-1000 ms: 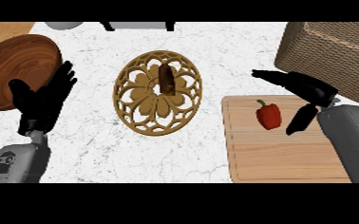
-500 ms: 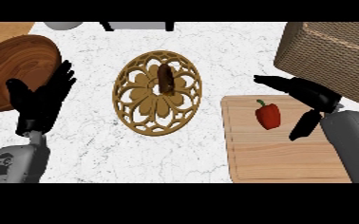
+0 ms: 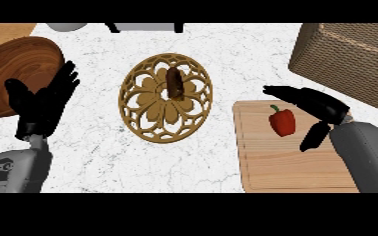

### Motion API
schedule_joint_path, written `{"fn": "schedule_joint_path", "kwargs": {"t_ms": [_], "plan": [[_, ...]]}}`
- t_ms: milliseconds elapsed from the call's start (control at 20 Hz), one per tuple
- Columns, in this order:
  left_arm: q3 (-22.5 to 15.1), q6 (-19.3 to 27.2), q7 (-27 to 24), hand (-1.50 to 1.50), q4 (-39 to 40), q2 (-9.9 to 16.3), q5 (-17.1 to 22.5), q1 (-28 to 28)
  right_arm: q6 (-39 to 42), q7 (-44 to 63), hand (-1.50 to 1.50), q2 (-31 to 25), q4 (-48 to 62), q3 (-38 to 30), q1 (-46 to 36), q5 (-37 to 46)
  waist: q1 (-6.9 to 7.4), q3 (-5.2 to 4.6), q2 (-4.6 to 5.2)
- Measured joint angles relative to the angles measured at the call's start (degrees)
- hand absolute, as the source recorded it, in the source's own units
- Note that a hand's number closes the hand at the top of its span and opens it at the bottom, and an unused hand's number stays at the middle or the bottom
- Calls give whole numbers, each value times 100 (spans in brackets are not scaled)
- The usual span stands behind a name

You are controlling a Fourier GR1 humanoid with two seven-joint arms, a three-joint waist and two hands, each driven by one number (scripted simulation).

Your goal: Pick the bell pepper from the cutting board and place it in the basket

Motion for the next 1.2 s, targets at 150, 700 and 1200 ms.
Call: {"fn": "schedule_joint_path", "kwargs": {"t_ms": [150,700,1200], "plan": [[20,-29,-100,0,105,-58,-54,-9,-155,-69,150,77,159,-29,-41,185,1,-2,0],[94,-105,-55,0,-38,-108,-136,101,-734,-272,150,279,108,245,75,978,8,-27,-32],[181,-120,-60,0,-23,-56,-119,173,-1126,3462,150,1839,-620,-170,307,1106,-139,-140,-143]]}}
